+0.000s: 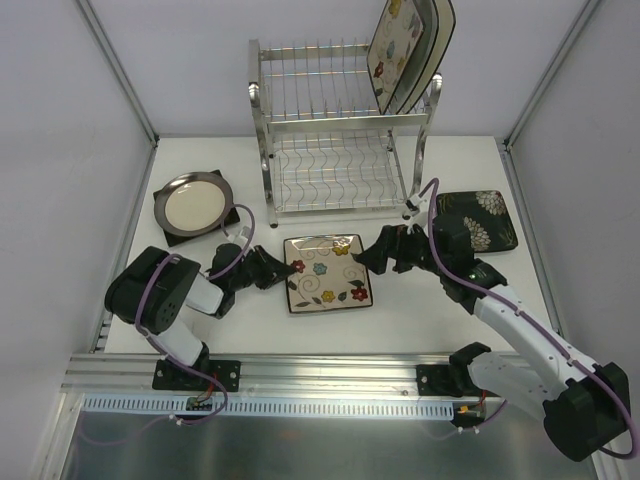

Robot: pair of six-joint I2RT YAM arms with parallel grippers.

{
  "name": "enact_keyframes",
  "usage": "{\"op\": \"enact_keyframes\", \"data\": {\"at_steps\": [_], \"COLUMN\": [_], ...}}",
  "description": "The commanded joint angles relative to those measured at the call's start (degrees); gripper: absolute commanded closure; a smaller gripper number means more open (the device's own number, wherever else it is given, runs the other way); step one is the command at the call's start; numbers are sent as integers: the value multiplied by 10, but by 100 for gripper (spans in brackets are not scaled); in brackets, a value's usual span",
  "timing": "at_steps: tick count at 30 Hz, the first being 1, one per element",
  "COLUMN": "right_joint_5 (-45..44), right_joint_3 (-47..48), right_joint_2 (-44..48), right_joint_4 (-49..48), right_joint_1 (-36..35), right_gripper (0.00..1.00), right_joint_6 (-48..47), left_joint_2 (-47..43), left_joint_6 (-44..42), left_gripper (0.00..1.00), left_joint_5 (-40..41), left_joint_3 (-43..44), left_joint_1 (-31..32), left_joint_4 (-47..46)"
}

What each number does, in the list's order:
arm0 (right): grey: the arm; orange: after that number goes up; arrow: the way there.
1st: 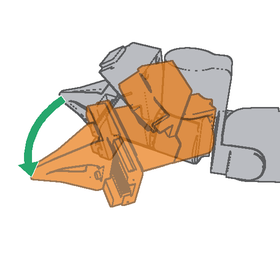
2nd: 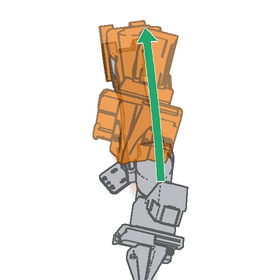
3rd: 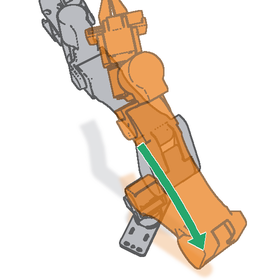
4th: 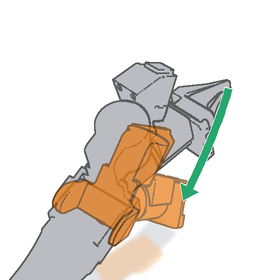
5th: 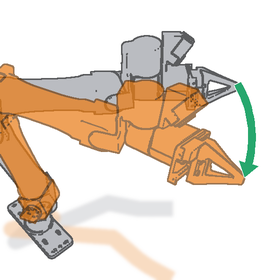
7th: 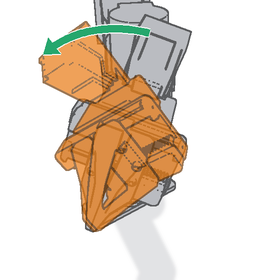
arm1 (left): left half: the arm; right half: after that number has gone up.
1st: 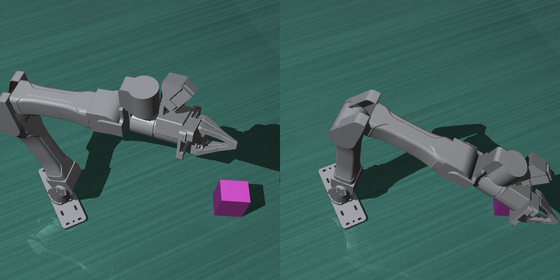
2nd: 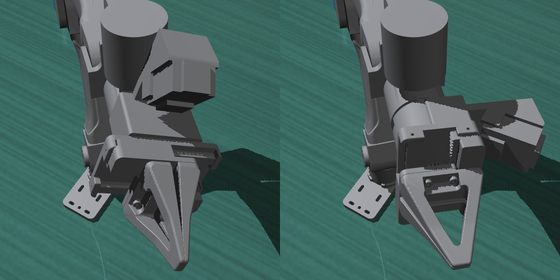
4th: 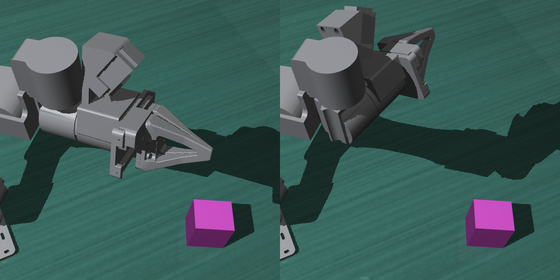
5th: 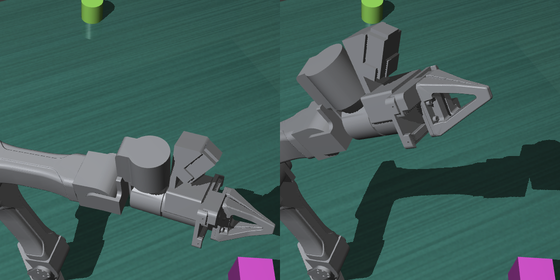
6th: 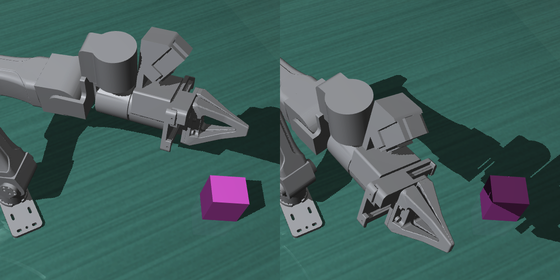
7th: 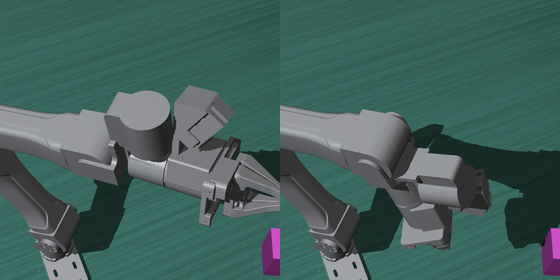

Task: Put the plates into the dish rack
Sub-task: Grab a plate with the left arm

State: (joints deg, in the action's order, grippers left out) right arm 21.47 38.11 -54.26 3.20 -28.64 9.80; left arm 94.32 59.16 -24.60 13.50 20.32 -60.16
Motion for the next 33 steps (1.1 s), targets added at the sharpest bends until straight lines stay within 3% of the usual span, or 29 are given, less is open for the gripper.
{"op": "enact_keyframes", "data": {"at_steps": [1,16,33], "right_joint_5": [-3,48,139], "right_joint_3": [-6,-54,-76], "right_joint_2": [-5,-57,-112], "right_joint_4": [-28,-112,-217], "right_joint_1": [2,38,59], "right_gripper": [0,0,1], "right_joint_6": [1,71,112], "left_joint_2": [-31,-241,-443], "left_joint_6": [-30,-18,-4], "left_gripper": [100,100,100], "left_joint_5": [-3,-61,-62], "left_joint_3": [-8,27,69], "left_joint_1": [8,8,7], "left_joint_4": [34,79,116]}}
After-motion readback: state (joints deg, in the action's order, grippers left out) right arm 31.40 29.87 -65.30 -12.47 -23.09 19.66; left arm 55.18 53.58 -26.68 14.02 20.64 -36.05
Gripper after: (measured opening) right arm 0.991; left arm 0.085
